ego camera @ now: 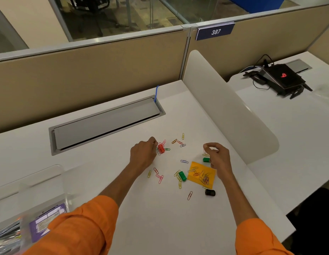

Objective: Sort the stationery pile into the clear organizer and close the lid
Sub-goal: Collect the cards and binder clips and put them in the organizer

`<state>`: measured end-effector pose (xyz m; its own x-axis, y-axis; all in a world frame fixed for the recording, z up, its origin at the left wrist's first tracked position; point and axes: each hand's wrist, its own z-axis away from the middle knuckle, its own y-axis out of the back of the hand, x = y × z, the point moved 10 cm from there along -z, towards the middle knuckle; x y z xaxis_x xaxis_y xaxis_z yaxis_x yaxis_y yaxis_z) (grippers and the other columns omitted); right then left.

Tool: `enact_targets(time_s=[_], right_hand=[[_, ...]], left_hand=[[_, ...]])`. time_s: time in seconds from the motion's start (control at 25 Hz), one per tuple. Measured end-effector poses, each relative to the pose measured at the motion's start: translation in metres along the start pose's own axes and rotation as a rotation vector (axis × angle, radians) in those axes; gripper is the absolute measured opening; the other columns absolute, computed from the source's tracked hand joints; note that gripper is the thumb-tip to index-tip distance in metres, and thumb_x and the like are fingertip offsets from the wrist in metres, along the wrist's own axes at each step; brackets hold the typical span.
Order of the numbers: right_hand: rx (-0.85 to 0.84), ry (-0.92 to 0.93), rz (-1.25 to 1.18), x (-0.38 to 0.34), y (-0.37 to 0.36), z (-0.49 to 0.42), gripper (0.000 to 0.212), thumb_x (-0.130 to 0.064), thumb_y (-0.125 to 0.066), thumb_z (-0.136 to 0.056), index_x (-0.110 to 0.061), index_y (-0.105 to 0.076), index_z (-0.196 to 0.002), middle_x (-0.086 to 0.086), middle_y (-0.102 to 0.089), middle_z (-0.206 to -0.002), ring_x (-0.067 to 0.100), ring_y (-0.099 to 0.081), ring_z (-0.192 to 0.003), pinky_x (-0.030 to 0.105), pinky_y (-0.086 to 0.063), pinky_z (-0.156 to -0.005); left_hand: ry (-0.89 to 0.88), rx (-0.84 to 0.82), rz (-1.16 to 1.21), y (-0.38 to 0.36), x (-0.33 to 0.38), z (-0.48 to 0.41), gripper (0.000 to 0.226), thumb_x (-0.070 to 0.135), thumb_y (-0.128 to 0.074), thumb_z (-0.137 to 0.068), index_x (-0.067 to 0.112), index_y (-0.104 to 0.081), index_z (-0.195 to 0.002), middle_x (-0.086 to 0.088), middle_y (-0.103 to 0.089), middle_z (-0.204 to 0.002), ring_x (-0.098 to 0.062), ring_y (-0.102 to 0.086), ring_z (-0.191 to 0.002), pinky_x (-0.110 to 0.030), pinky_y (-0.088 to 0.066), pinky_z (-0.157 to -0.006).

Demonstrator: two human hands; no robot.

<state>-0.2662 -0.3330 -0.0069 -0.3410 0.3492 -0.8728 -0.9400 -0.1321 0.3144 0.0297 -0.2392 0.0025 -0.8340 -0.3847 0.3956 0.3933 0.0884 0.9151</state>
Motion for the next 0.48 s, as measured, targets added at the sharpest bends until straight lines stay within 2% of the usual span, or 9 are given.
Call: enact_targets(time_s=[0.2,0.32,0.48], right_hand=[[0.045,0.075,0.157,0.004,0.024,-0.005,0.005,-0.029,-0.074,-0.082,-0.026,-0.071,-0.085,-0.013,-0.052,-0.050,0.012,-0.039,-0.049,0.023,-0.032,-0.046],[0.056,0.108,0.192,0.009,0.030,-0.008,0.004,-0.028,-0.073,-0.082,-0.029,-0.071,-0.084,-0.010,-0.047,-0.047,0.012,-0.038,-0.049,0.023,-0.031,-0.050],[0.050,0.130,0.201,0.012,0.033,-0.009,0.004,-0.027,-0.073,-0.082,-0.029,-0.070,-0.085,-0.007,-0.042,-0.046,0.014,-0.037,-0.049,0.024,-0.031,-0.050]], left_hand=[[-0.048,-0.062,-0.064,-0.010,0.015,-0.001,0.045,0.052,-0.046,-0.097,0.022,-0.050,-0.130,-0.004,-0.072,-0.097,-0.021,-0.064,-0.078,-0.032,-0.052,-0.068],[-0.037,-0.115,-0.067,-0.017,0.016,-0.002,0.052,0.056,-0.051,-0.093,0.024,-0.048,-0.133,-0.003,-0.071,-0.106,-0.021,-0.064,-0.085,-0.030,-0.049,-0.070],[0.007,-0.155,-0.082,-0.023,0.014,-0.005,0.065,0.061,-0.059,-0.086,0.023,-0.045,-0.137,-0.005,-0.070,-0.113,-0.022,-0.064,-0.092,-0.032,-0.052,-0.075]])
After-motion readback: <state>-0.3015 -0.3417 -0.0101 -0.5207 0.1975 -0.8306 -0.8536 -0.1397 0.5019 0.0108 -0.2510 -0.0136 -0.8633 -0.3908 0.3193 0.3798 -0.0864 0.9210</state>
